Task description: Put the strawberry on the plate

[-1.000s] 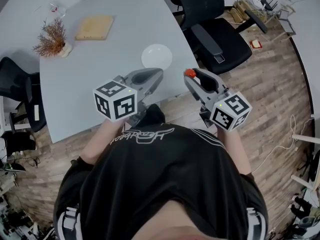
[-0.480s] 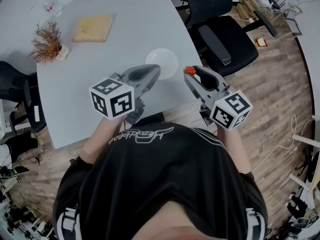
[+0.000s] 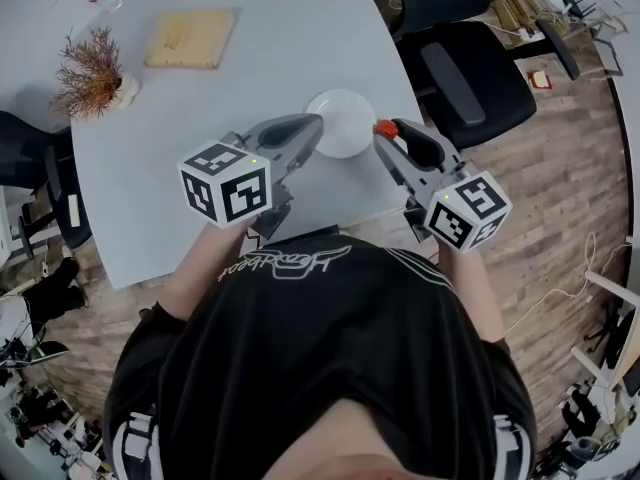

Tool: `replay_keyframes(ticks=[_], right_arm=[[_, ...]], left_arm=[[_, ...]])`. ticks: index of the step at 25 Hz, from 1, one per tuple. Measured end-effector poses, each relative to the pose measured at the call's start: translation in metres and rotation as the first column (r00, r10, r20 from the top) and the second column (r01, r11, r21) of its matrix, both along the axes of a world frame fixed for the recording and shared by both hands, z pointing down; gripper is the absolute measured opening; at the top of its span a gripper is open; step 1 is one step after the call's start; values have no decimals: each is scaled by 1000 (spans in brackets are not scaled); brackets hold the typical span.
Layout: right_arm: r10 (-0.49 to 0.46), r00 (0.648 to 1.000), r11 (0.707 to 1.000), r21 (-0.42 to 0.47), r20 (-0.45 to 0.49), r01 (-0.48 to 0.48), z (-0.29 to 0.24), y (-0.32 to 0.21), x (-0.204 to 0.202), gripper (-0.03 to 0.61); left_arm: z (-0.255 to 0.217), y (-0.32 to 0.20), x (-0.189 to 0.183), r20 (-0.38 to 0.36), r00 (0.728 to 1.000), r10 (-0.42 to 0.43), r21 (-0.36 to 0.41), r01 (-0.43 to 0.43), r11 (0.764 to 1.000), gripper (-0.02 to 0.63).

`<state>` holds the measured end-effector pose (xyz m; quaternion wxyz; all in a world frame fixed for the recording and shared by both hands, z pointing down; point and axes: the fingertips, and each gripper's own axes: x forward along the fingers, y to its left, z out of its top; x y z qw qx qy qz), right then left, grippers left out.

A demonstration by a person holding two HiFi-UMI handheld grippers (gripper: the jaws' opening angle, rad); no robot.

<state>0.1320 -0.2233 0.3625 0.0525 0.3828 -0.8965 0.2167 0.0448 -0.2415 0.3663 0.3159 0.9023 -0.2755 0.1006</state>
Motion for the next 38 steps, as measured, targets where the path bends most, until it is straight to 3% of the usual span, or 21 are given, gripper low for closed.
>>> replay_keyframes(ticks=[4, 10, 18, 32, 38], right_arm=[[-6, 1000, 1000, -11, -5, 6, 4, -13, -5, 138], [-50, 992, 997, 45, -112, 55, 11, -26, -20, 137], [-115, 974, 991, 44, -193, 125, 35, -42, -44, 137], [-190, 936, 981, -88, -295, 172, 116, -66, -59, 137], [-238, 898, 970, -130, -371, 203, 144, -70, -71, 137]], left_arm=[[9, -9, -6, 7, 1000, -19, -21, 19, 1000, 6], [24, -17, -15, 13, 999, -33, -53, 34, 998, 6], [43, -24, -30, 12, 998, -54, -92, 55, 994, 6], [73, -36, -42, 27, 998, -61, -154, 64, 986, 6], [82, -42, -46, 31, 997, -74, -175, 78, 981, 6]])
